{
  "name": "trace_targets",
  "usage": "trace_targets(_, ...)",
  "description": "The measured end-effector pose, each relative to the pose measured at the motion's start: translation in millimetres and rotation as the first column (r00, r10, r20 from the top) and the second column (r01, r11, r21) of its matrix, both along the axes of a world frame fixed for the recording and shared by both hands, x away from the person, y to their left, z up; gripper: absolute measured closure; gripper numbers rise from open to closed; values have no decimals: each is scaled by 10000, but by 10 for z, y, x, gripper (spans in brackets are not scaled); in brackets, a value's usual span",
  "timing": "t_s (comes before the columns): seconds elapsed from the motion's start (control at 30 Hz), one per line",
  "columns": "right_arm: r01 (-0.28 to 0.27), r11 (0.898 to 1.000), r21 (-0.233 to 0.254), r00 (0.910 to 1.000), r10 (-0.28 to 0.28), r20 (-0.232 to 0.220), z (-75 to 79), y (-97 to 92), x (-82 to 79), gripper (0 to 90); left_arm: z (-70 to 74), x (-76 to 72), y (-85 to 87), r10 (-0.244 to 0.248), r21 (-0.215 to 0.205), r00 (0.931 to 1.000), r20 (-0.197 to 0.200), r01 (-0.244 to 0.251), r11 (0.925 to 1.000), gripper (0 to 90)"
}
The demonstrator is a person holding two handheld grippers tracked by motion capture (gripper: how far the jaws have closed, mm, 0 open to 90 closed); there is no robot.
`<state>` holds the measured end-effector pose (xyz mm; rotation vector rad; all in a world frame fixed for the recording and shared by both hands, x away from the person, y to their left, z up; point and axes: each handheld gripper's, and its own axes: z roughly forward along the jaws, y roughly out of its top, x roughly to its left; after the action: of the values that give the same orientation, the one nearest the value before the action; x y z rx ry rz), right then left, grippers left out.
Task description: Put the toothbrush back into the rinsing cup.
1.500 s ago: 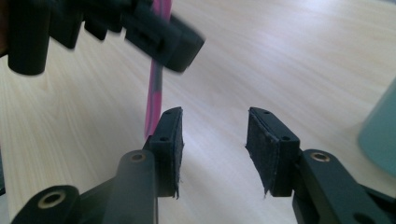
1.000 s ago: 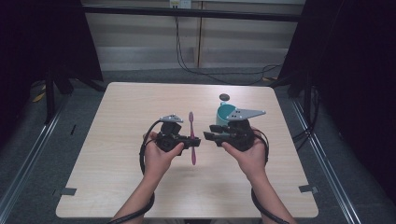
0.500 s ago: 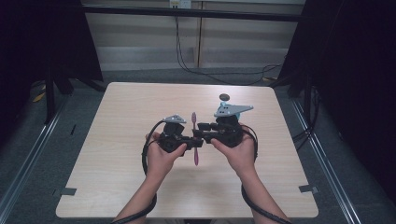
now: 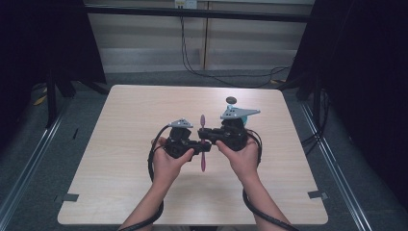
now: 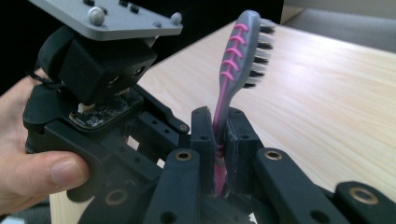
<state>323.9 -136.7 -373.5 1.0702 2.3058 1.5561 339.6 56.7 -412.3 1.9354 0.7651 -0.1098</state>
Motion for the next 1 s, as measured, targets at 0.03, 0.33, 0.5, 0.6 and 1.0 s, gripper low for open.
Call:
trace_targets(0.03,74,9998,203,10000,-74,28,-5,-16,1,836,4,0,1,-13,0,10000,14,13,10000,812)
trace_targets(0.33,239,9988,435,9994,-249,221,5,-75,-7,836,-37,5,12,280,41,9982,522,-282,9996,543)
trace_targets(0.5,417,9984,387,9983,-432,398,54,-181,-11,836,-55,6,65,315,464,9943,1022,-364,9983,351)
trace_targets(0.6,555,9977,390,9971,-574,494,75,-250,-17,836,-82,-4,106,380,674,9920,1207,-464,9966,273)
trace_targets(1.0,1192,9921,388,9885,-1223,888,116,-477,-26,836,-252,-53,251,36,1246,9860,1669,-247,9919,204)
